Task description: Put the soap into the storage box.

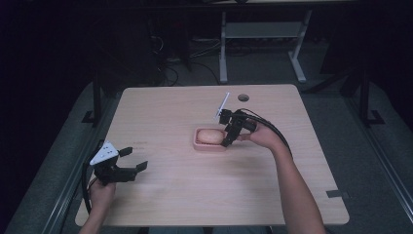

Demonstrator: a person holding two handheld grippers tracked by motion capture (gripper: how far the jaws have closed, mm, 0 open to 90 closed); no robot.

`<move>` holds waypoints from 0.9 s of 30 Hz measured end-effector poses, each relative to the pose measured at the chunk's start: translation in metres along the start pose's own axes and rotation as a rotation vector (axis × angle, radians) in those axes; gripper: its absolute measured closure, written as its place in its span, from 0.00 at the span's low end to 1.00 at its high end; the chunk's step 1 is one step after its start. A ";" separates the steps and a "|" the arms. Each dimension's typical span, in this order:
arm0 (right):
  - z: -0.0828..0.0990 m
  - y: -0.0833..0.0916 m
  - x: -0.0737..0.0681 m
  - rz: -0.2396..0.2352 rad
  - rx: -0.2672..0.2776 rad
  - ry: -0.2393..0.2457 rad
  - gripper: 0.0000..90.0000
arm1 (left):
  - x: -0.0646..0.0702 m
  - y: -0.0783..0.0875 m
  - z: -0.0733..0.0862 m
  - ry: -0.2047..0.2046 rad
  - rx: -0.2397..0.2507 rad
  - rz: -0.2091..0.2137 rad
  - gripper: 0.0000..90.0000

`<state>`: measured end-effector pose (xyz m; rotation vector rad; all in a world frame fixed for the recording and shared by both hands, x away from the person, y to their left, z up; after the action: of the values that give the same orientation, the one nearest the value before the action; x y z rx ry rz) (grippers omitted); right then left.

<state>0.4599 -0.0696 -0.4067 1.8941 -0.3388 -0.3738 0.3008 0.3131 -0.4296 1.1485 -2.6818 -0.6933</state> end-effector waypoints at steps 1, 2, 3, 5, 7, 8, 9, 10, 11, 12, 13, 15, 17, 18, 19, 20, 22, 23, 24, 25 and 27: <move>0.001 0.001 -0.001 0.001 -0.001 -0.006 0.33 | 0.000 0.000 0.000 0.001 0.000 0.000 0.16; 0.003 0.001 -0.001 -0.001 -0.001 -0.008 0.33 | 0.000 0.000 0.000 0.000 -0.001 0.000 0.16; 0.004 0.001 -0.001 0.001 -0.001 -0.007 0.33 | 0.000 0.000 0.000 0.000 0.001 0.000 0.16; 0.006 0.002 0.000 0.002 0.002 -0.008 0.33 | 0.000 0.000 0.000 -0.001 0.000 0.000 0.16; 0.009 0.002 0.000 -0.002 -0.001 -0.017 0.32 | 0.000 0.000 0.000 -0.001 -0.001 0.000 0.16; 0.010 0.002 0.000 0.001 -0.006 -0.019 0.32 | 0.000 0.000 0.000 -0.002 -0.002 0.000 0.16; 0.011 0.002 -0.001 0.003 -0.007 -0.015 0.32 | 0.000 0.000 0.000 -0.003 -0.005 0.000 0.16; 0.012 0.003 -0.001 0.006 -0.006 -0.017 0.32 | 0.000 0.000 0.000 -0.004 -0.005 0.000 0.16; 0.013 0.004 -0.002 0.006 0.001 -0.016 0.32 | 0.000 0.000 0.000 -0.005 -0.006 0.000 0.16; 0.015 0.004 -0.002 0.005 0.004 -0.019 0.32 | 0.000 -0.001 0.000 -0.006 -0.006 0.000 0.16; 0.016 0.004 -0.002 0.006 0.003 -0.025 0.32 | 0.000 0.000 0.000 -0.007 -0.008 0.000 0.16; 0.020 0.004 -0.001 0.006 0.002 -0.028 0.32 | 0.000 0.000 0.000 -0.006 -0.006 0.000 0.16; 0.023 0.004 -0.001 0.006 0.005 -0.035 0.32 | 0.000 0.000 0.000 -0.007 -0.007 -0.001 0.16; 0.025 0.004 -0.001 0.005 0.007 -0.035 0.32 | 0.000 0.000 0.000 -0.007 -0.008 0.000 0.16; 0.027 0.004 -0.001 0.006 0.013 -0.038 0.32 | 0.000 -0.001 0.000 -0.007 -0.008 0.000 0.16; 0.028 0.005 -0.001 0.004 0.005 -0.046 0.32 | 0.000 -0.001 0.000 -0.008 -0.008 0.000 0.16; 0.031 0.005 -0.001 0.009 -0.005 -0.046 0.32 | 0.000 -0.001 0.000 -0.008 -0.009 -0.001 0.16; 0.032 0.006 -0.001 0.013 -0.002 -0.046 0.32 | 0.000 -0.001 0.000 -0.008 -0.009 -0.001 0.16; 0.034 0.007 -0.002 0.013 0.009 -0.049 0.32 | 0.000 -0.001 0.000 -0.008 -0.008 -0.001 0.16; 0.036 0.007 -0.001 0.011 0.010 -0.054 0.32 | 0.000 -0.001 0.000 -0.008 -0.009 -0.001 0.16; 0.039 0.007 -0.002 0.011 0.014 -0.059 0.32 | 0.000 -0.001 0.000 -0.006 -0.010 -0.001 0.16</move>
<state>0.4417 -0.1047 -0.4124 1.8969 -0.3919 -0.4221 0.3010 0.3126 -0.4302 1.1473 -2.6799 -0.7113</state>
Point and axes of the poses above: each handheld gripper's, and its own axes: y roughly backward along the jaws, z roughly out of its underside, x roughly to its right, the point moved 1 cm from there along -y, roughly forward along the jaws, and after that the axes turned 7 degrees about -y, right-handed, at the moved point
